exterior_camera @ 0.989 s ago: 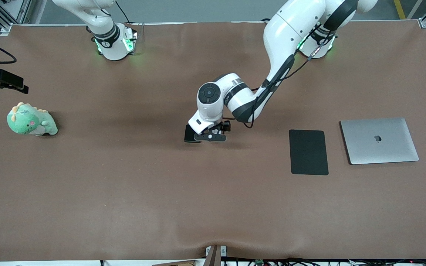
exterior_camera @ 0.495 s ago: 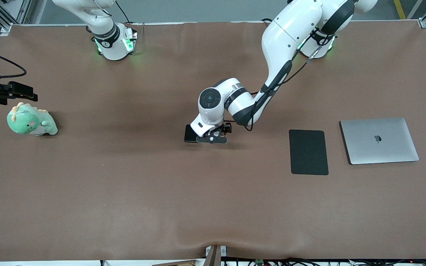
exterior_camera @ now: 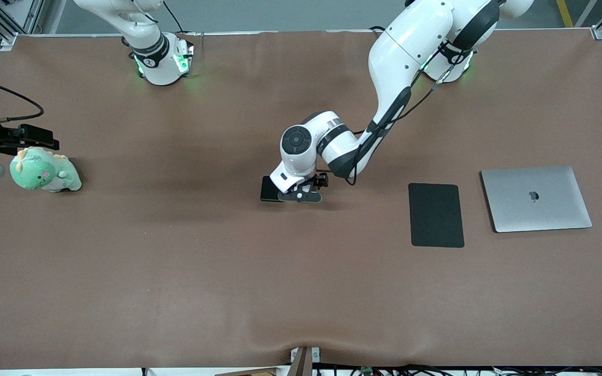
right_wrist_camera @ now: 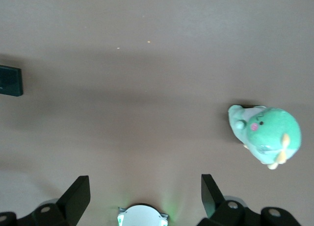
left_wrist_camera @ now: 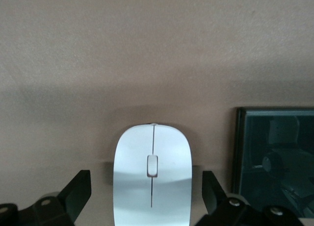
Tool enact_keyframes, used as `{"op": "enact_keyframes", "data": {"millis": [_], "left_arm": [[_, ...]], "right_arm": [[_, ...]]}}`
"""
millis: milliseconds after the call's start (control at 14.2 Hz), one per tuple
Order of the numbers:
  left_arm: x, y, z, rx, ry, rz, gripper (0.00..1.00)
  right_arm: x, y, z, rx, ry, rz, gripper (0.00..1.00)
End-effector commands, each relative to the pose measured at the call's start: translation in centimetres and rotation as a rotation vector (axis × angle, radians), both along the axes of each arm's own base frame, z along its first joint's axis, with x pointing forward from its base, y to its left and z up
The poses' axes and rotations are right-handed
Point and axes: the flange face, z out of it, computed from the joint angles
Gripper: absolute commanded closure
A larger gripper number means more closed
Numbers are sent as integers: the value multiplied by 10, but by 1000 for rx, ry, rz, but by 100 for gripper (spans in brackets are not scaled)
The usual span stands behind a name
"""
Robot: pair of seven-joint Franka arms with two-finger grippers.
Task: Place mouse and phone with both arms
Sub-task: 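Close the left gripper on the mouse while the right gripper reaches the phone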
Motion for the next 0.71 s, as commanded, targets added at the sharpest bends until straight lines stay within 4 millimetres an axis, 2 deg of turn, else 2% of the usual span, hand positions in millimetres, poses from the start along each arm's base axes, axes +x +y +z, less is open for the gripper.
{"op": "enact_keyframes", "data": {"millis": [0, 71, 212, 353, 495, 636], "left_arm": [[-4, -3, -3, 14, -30, 25, 71], [-7, -2, -6, 20, -26, 39, 100], [-5, -1, -4, 18, -28, 42, 100], [-5, -1, -2, 17, -29, 41, 100], [-1, 0, 7, 16, -35, 44, 100], [7, 3, 34, 8, -55, 61, 100]], "right_arm": [[12, 9, -18, 83, 15, -5, 0], [15, 10, -18, 87, -3, -6, 0], [20, 19, -19, 80, -22, 9, 0], [26, 34, -33, 80, -9, 30, 0], [32, 47, -36, 71, -26, 12, 0], [34, 68, -41, 59, -23, -22, 0]]}}
